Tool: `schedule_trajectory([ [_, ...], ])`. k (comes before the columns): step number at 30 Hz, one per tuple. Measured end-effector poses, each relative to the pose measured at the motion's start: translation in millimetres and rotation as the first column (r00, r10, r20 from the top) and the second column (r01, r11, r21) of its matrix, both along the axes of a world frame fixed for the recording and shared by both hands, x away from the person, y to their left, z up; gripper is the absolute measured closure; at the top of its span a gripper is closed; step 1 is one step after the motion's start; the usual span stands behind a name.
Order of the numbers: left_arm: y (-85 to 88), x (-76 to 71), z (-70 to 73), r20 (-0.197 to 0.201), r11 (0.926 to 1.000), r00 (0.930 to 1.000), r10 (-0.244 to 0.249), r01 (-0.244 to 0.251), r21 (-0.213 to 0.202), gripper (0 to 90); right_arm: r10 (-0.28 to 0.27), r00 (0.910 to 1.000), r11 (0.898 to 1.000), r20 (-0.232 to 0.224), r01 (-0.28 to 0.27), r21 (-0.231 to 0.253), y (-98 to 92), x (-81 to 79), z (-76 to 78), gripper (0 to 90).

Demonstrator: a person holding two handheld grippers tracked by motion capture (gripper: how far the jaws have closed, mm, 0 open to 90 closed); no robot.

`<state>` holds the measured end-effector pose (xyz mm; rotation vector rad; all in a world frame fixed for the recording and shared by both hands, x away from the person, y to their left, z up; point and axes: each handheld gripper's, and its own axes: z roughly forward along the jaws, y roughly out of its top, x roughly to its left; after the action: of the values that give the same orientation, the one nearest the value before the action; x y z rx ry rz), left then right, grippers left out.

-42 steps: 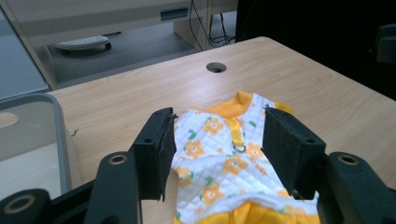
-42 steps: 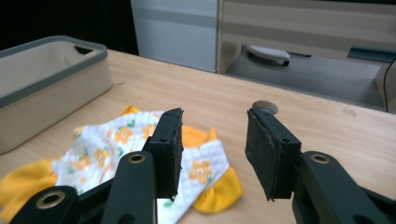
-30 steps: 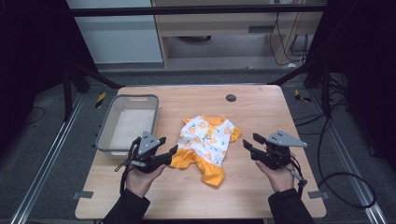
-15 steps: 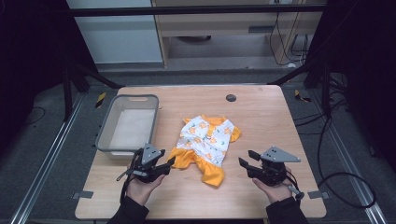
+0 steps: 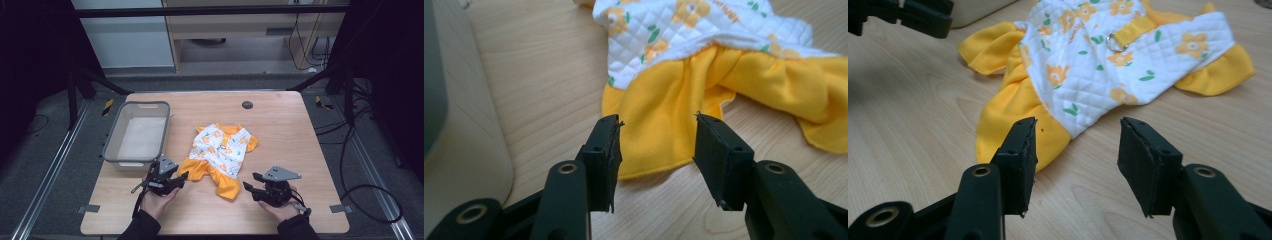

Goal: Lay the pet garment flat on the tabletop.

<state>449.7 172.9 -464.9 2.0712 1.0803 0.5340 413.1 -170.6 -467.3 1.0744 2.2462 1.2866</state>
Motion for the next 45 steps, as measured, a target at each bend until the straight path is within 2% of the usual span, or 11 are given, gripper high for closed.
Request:
schedule_trajectory([
  [5, -4.7, 4.7, -5.6, -0.008, 0.9994, 1.0000, 0.004, -0.003, 0.035, 54.1, 0.033, 0.9993, 0.999, -0.017, -0.033, -0.001, 11.6, -0.3, -4.4, 49.1],
  [6, -6.8, 5.9, -7.7, 0.001, 0.9981, 1.0000, 0.007, -0.007, 0.061, 54.4, 0.042, 0.9989, 0.999, -0.023, -0.042, -0.001, 16.1, -0.3, -5.9, 49.1],
  [14, -8.1, 13.5, -16.1, -0.022, 0.9954, 0.9995, 0.022, -0.020, 0.093, 55.0, 0.070, 0.9962, 0.998, -0.052, -0.070, -0.003, 26.7, 0.4, -13.3, 48.8],
  [19, -8.5, 17.5, -21.8, -0.039, 0.9937, 0.9989, 0.028, -0.024, 0.110, 57.3, 0.075, 0.9944, 0.997, -0.075, -0.077, -0.028, 31.9, 2.4, -20.1, 50.9],
  [20, -6.4, 18.9, -24.7, -0.059, 0.9947, 0.9976, 0.038, -0.032, 0.098, 59.1, 0.073, 0.9940, 0.996, -0.082, -0.076, -0.035, 32.8, 2.9, -21.5, 51.9],
  [27, -4.9, 20.9, -27.9, -0.088, 0.9965, 0.9954, 0.040, -0.033, 0.077, 69.8, 0.085, 0.9903, 0.994, -0.110, -0.092, -0.063, 35.4, 4.9, -26.2, 62.9],
  [31, -5.5, 21.2, -28.0, -0.102, 0.9978, 0.9944, 0.027, -0.020, 0.062, 76.1, 0.090, 0.9866, 0.992, -0.136, -0.101, -0.080, 36.5, 5.4, -27.9, 75.9],
  [35, -5.9, 21.6, -27.9, -0.109, 0.9985, 0.9940, 0.015, -0.009, 0.053, 82.9, 0.107, 0.9831, 0.991, -0.149, -0.118, -0.066, 35.3, 5.7, -26.9, 89.8],
  [37, -5.8, 20.9, -26.7, -0.101, 0.9982, 0.9948, 0.009, -0.003, 0.060, 84.4, 0.111, 0.9821, 0.991, -0.152, -0.122, -0.062, 34.9, 5.6, -25.3, 90.0],
  [40, -3.2, 19.5, -20.4, -0.101, 0.9999, 0.9949, -0.001, 0.003, 0.015, 85.2, 0.123, 0.9805, 0.990, -0.154, -0.132, -0.052, 33.5, 5.0, -21.4, 90.0],
  [45, -2.1, 16.2, -13.7, -0.096, 0.9997, 0.9952, -0.017, 0.015, -0.021, 85.6, 0.109, 0.9852, 0.992, -0.133, -0.117, -0.051, 31.0, 3.9, -20.5, 89.9],
])
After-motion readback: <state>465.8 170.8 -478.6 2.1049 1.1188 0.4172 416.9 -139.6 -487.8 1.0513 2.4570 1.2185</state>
